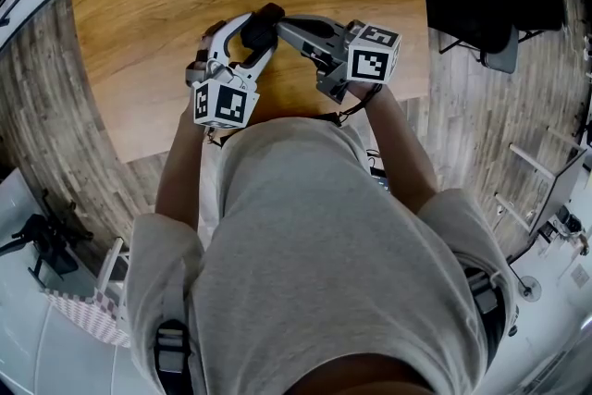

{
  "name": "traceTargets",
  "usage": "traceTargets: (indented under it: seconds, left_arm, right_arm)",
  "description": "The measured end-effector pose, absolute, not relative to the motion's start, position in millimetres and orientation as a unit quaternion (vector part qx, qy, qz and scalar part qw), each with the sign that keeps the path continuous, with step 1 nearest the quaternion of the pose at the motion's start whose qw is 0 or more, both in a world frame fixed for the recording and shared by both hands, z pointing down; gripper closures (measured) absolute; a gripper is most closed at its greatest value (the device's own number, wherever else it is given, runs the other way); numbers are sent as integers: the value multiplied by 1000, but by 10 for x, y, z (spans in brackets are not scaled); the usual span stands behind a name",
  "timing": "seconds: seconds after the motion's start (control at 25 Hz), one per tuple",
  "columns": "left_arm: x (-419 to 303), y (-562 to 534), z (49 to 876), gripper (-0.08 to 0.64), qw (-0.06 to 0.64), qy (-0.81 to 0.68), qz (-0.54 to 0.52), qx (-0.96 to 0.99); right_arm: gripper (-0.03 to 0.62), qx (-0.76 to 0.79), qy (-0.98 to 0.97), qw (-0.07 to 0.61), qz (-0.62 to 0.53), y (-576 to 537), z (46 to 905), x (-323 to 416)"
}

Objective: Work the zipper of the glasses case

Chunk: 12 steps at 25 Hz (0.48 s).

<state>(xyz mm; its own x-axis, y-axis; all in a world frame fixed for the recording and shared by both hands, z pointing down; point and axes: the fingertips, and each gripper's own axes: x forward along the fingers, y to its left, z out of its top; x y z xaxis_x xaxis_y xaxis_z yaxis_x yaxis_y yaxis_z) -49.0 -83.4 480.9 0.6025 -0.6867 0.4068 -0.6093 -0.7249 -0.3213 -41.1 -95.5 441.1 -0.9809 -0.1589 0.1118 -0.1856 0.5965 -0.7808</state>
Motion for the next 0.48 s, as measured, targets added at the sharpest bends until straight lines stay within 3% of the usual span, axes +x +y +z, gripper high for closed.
traceTargets:
  seconds: [0.16,0.32,0.48]
  left_arm:
    - [-450,-808,4858,288,64,340,-271,-898]
    - [-495,-872,5066,288,68,354,-361,-860]
    - [-554,-948,5138,288,34,380,-381,-842]
  right_arm:
    - [566,103,-885,18,454,-974,4505,-341]
    - [566,167,-903,101,382,-998,4673,-377]
    - [566,188,-924,150,299,-917,4604,-524]
